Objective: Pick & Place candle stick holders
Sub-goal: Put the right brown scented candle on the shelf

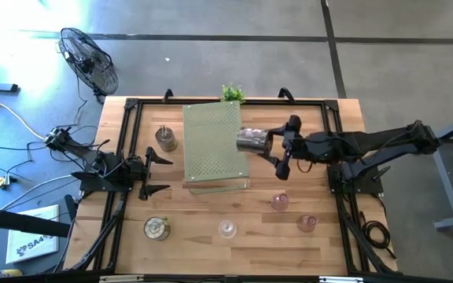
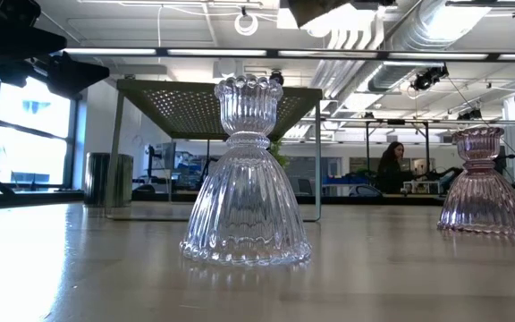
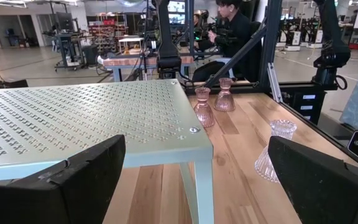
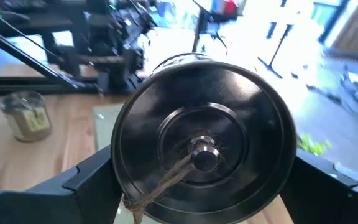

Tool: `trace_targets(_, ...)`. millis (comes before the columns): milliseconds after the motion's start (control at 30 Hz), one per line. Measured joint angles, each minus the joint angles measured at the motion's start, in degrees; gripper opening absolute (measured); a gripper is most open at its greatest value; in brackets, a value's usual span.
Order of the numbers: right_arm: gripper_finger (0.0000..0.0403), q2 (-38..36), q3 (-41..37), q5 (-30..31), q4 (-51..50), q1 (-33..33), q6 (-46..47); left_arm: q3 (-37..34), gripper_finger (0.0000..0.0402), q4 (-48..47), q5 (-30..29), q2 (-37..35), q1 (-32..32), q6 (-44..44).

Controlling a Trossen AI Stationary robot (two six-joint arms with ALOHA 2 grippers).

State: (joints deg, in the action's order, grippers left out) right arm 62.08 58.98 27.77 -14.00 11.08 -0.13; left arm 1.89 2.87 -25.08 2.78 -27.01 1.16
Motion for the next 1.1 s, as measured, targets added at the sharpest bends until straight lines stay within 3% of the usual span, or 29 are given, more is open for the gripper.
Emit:
trace_targets(300, 0.0341, 2.81, 0.00, -0.03, 4.85, 3.52, -5.91, 0.00, 0.0388, 0.00, 0.00, -0.01, -0.01, 0.00)
trace_targets(700, 0.0341, 8.27, 0.00, 1.17, 8.78, 4.47, -5.24, 0.00, 0.0388, 0.00, 0.00, -0.01, -0.01, -0.01)
trace_targets(1100, 0.0341, 8.55, 0.00, 1.86, 8.68, 4.30, -2.83, 0.00, 0.0388, 0.66, -2.46, -0.03, 0.01, 4.22)
